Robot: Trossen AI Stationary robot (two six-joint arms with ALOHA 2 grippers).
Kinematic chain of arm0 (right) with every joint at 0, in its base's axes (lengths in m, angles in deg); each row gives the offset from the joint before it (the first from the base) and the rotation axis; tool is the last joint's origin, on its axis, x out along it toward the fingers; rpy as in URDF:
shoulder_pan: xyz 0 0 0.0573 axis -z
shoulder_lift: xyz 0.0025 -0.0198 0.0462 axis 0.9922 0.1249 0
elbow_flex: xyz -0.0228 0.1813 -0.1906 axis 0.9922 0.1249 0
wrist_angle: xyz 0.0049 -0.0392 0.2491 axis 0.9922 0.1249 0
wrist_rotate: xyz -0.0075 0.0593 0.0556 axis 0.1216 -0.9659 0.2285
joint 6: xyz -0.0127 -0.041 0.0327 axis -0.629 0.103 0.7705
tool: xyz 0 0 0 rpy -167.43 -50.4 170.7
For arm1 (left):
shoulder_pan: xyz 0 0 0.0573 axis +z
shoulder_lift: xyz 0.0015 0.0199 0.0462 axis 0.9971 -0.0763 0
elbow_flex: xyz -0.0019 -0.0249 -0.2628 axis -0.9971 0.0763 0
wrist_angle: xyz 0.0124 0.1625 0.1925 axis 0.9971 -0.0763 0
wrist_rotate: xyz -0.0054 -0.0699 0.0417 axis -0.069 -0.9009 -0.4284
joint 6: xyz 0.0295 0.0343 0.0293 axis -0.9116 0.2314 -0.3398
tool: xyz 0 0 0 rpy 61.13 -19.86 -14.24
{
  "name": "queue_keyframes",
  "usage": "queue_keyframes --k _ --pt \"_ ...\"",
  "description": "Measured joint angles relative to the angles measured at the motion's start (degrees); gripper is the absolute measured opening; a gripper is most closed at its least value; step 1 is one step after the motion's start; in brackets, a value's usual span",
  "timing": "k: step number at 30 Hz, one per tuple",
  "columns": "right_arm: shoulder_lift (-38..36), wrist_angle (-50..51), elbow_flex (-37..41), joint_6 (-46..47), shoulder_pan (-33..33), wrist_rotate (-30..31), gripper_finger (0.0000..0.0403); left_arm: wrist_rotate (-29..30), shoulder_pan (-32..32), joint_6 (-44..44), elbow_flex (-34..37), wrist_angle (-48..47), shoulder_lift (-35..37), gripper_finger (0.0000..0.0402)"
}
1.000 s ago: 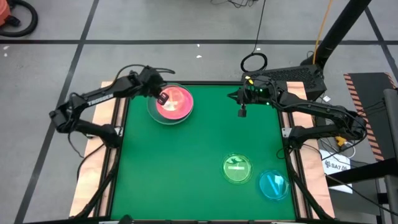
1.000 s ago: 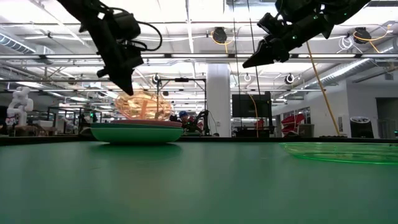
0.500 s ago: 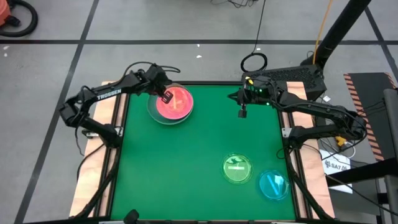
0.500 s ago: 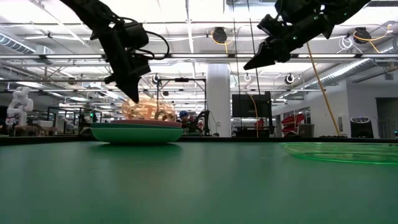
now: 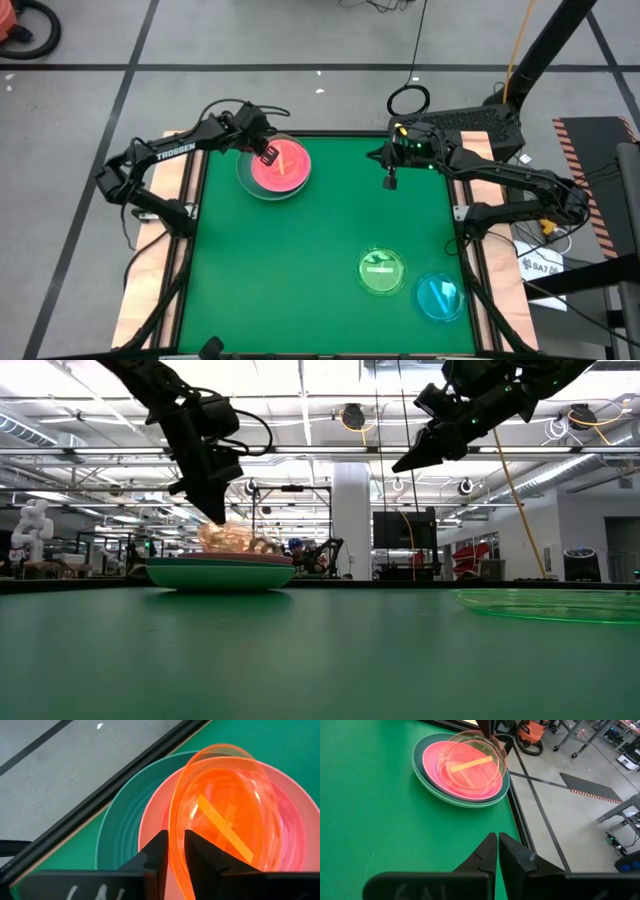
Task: Stack plastic plates
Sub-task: Stack the orange plate on top of the pink plate
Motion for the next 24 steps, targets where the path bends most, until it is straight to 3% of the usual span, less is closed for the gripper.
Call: queue_keyframes --k 24 --pt "0.0 0.0 0.0 0.4 0.0 0.0 0.0011 -0.1 -1.9 1.1 0.0 -3.6 0.0 0.0075"
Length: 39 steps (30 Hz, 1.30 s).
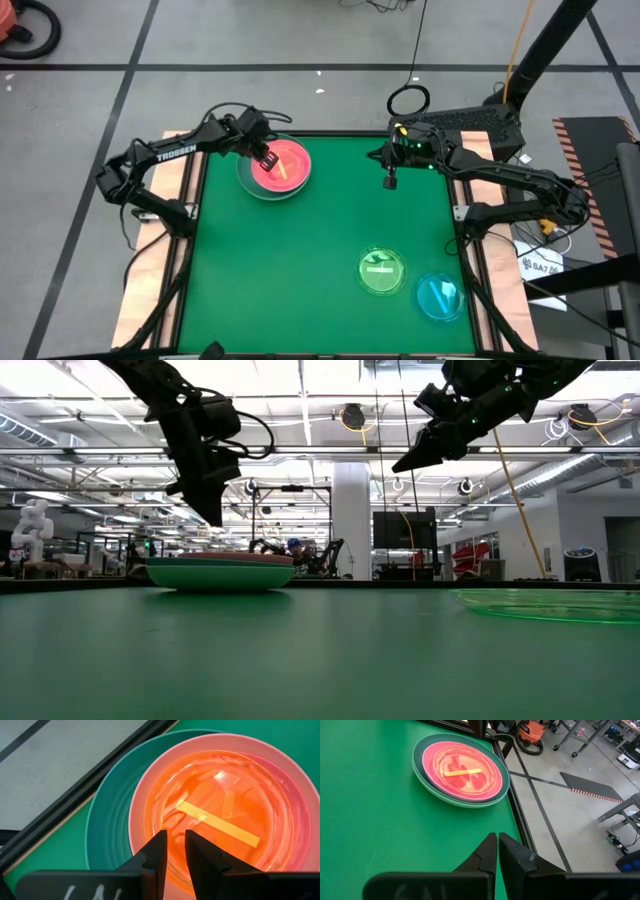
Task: Stack plastic plates
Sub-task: Stack the orange plate on top of the pink plate
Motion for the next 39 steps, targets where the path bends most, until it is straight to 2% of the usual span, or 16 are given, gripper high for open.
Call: queue_keyframes --k 7,13,20,27,32,39 --pt "0.0 0.0 0.0 1.1 0.0 0.0 0.0011 -0.1 -0.7 0.0 0.0 0.4 0.4 0.0075" --pt "0.0 0.0 0.0 4.3 0.0 0.0 0.0011 -1.0 -6.3 -4.5 0.1 -0.1 0.1 0.0074" --pt "0.0 0.0 0.0 6.4 -0.2 0.0 0.0011 0.5 -10.7 -5.6 2.2 5.9 -0.8 0.0074" --pt "0.0 0.7 0.0 6.4 -0.2 0.0 0.0011 1.6 -10.9 -5.6 2.3 11.0 -6.2 0.0074" --pt "0.0 2.7 0.0 6.4 -0.2 0.0 0.0011 7.9 -10.9 -5.8 2.4 9.7 -10.6 0.0074" --pt "0.0 4.0 0.0 6.7 -0.2 0.0 0.0011 8.1 -10.9 -4.2 2.4 10.7 -12.7 0.0074"
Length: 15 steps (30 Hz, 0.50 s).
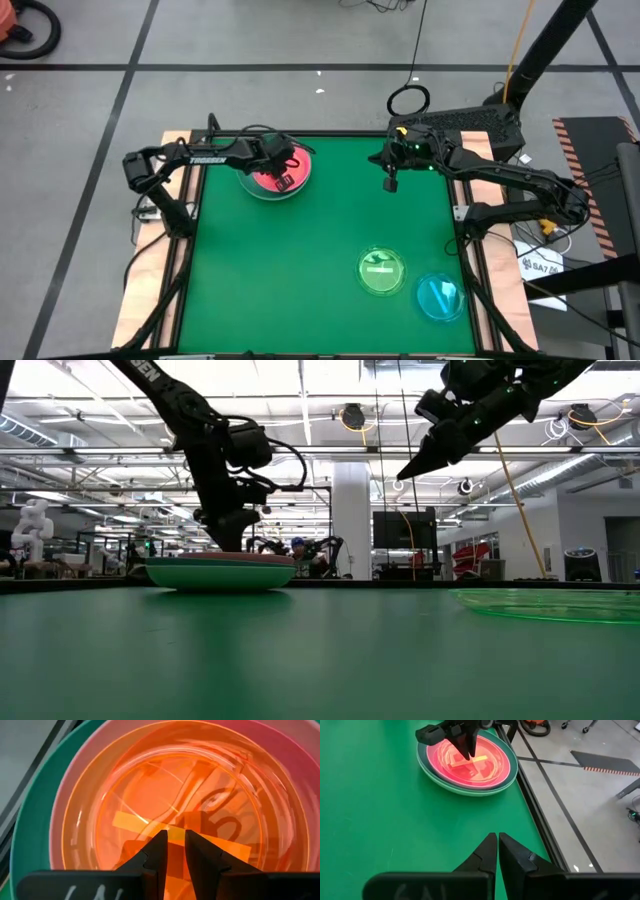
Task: Stack plastic plates
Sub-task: Stack the orange plate on top of the pink plate
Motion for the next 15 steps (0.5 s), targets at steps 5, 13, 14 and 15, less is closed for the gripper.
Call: queue_keyframes --k 5,13,14,15 --pt "0.0 0.5 0.0 0.7 0.0 0.0 0.0011 0.0 -0.4 2.4 0.0 0.1 0.1 0.0074" --pt "0.0 0.7 0.0 0.8 0.0 0.0 0.0011 0.2 -1.0 4.7 -0.1 0.9 -2.1 0.0074" --pt "0.0 0.7 0.0 0.8 0.0 0.0 0.0011 0.2 -1.1 4.7 -0.1 1.0 -2.5 0.0074" --pt "0.0 0.8 0.0 0.8 0.0 0.0 0.0011 0.4 -1.2 4.7 -0.2 1.0 -2.7 0.0074"
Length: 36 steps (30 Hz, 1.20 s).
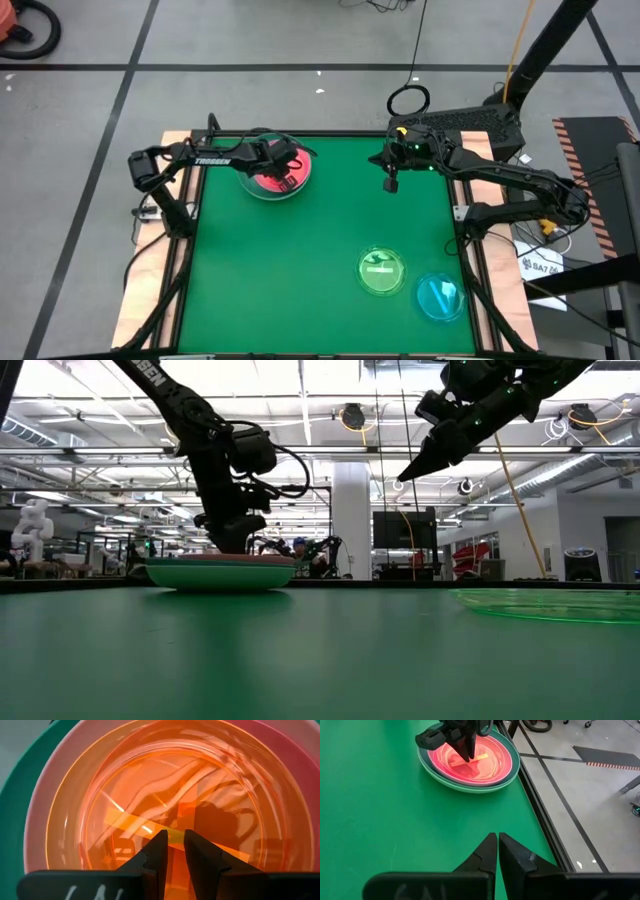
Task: Stack plastic plates
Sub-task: Stack the orange plate on top of the pink plate, then stack the green plate on top of the orange plate
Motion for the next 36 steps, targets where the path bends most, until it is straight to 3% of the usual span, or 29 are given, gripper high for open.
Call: queue_keyframes --k 22,30,36 --pt "0.0 0.0 0.0 0.0 0.0 0.0 0.0011 -1.4 -1.2 0.7 0.1 1.6 0.1 0.0074" --pt "0.0 -0.1 0.0 0.2 0.0 0.0 0.0011 -1.0 -2.0 -0.2 0.2 2.5 7.5 0.0074" --pt "0.0 -0.2 0.0 4.9 0.0 0.0 0.0011 -0.7 -8.4 -2.8 0.2 7.0 13.5 0.0074"
